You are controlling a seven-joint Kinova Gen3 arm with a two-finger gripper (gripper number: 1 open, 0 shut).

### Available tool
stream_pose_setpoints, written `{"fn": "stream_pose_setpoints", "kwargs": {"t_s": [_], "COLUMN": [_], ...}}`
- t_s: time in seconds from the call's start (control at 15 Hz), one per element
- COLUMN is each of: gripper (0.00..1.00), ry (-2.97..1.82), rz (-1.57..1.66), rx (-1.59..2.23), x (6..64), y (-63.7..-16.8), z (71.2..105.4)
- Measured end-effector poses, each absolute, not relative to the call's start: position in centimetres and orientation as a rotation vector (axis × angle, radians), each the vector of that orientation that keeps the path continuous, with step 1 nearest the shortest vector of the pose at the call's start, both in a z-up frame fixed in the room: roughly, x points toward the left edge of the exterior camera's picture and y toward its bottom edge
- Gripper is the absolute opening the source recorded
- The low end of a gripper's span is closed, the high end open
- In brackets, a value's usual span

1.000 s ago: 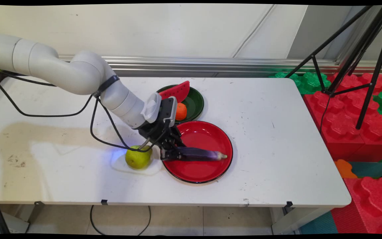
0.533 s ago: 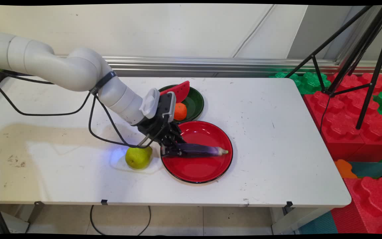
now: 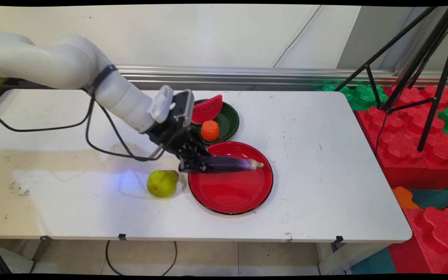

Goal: Place the picked object on the table

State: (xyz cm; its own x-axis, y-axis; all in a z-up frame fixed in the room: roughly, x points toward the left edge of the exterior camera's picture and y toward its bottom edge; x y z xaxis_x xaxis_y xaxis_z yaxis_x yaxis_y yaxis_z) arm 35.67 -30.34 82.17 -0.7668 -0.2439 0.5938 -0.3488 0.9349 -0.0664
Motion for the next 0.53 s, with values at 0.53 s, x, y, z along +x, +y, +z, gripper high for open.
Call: {"fn": "stream_pose_setpoints", "kwargs": {"t_s": [0.53], "gripper": [0.0], "ry": [-2.48], "rz": [0.273], "rx": [0.493], "x": [40.8], "y": [-28.3], "z": [87.2]}}
